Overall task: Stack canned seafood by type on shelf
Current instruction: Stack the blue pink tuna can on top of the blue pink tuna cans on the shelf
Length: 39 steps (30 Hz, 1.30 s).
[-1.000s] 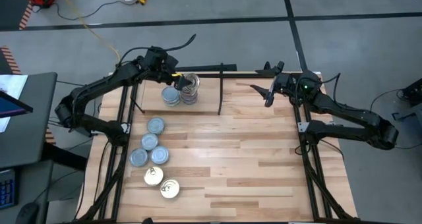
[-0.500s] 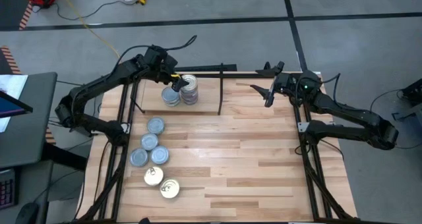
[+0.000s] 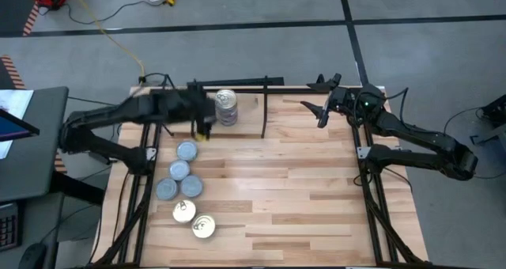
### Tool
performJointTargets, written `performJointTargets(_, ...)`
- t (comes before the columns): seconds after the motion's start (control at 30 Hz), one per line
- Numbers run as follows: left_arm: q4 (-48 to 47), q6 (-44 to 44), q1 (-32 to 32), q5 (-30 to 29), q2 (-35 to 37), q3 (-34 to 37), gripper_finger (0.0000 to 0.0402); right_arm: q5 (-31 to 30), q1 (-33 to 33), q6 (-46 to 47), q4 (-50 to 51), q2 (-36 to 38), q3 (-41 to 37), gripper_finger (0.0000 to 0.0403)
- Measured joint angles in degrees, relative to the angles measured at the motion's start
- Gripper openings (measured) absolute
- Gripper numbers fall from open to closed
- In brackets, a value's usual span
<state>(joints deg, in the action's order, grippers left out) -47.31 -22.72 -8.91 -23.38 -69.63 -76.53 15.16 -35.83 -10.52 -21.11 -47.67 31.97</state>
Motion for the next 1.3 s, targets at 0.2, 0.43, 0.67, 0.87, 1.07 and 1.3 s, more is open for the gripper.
performJointTargets(0.2,-15.7,16.9,15.1,-1.9,-5.5,0.0,0.0274,0.0,0.0,0.7,0.3,0.0,0.0,0.0331)
performJointTargets(0.43,-25.5,40.5,29.0,-0.4,-13.4,0.1,0.0274,0.0,0.8,3.3,1.4,0.0,0.0,0.0331)
performJointTargets(0.67,-17.0,50.0,38.2,8.9,-20.8,0.1,0.0274,0.0,4.9,7.4,0.2,0.0,0.0,0.0331)
performJointTargets(0.87,-6.9,51.4,41.4,13.1,-28.1,0.1,0.0274,-0.1,10.9,10.5,-3.1,-1.0,0.0,0.0331)
performJointTargets(1.07,-6.1,53.0,43.1,13.6,-31.8,0.1,0.0263,-0.1,16.3,10.8,-4.8,-3.3,0.0,0.033)
performJointTargets(1.3,-6.2,55.8,44.2,12.4,-31.8,0.1,0.0231,-3.1,20.1,11.7,-7.6,-6.0,0.0,0.0331)
